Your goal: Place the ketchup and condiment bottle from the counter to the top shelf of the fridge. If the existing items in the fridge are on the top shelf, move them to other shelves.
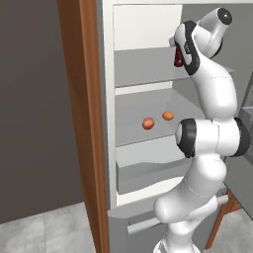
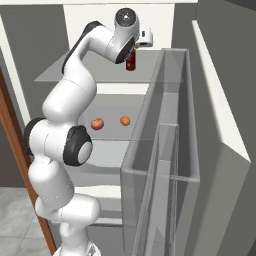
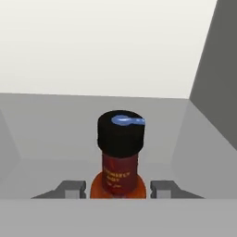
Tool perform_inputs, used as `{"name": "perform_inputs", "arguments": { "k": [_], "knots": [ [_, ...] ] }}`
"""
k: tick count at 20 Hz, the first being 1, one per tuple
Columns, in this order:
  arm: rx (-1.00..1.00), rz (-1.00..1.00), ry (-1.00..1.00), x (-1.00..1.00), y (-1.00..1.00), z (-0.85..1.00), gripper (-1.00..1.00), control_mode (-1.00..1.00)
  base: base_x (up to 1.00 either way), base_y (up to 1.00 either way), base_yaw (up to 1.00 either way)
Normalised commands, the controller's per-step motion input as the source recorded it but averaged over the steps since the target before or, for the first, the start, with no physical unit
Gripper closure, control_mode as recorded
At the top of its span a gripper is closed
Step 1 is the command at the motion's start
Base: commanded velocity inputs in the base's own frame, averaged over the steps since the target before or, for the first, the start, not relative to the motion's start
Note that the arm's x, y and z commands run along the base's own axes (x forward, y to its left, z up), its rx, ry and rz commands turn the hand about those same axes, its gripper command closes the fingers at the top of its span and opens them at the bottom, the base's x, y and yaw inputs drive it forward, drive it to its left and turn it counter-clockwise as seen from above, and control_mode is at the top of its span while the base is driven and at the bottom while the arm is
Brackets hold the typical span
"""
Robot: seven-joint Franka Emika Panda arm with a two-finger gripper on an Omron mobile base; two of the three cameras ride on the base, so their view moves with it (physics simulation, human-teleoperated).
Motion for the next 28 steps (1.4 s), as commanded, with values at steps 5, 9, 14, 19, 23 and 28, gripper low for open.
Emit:
{"name": "perform_inputs", "arguments": {
  "k": [5, 9, 14, 19, 23, 28],
  "knots": [
    [0.0, 0.0, 0.0, 0.0, 0.0, 0.0, -1.0, -1.0, 0.0, 0.0, 0.0],
    [0.0, 0.0, 0.0, 0.0, 0.0, 0.0, -1.0, -1.0, 0.0, 0.0, 0.0],
    [0.0, 0.0, -0.08, -0.4, 0.0, 0.0, -1.0, -1.0, 0.0, 0.0, 0.0],
    [0.0, 0.0, -0.23, -0.71, 0.08, 0.0, -1.0, -1.0, 0.0, 0.0, 0.0],
    [0.0, 0.0, -0.28, -0.63, 0.21, 0.01, -1.0, -1.0, 0.0, 0.0, 0.0],
    [0.0, -0.02, -0.24, -0.97, 0.28, 0.25, -1.0, -1.0, 0.0, 0.0, 0.0]
  ]
}}
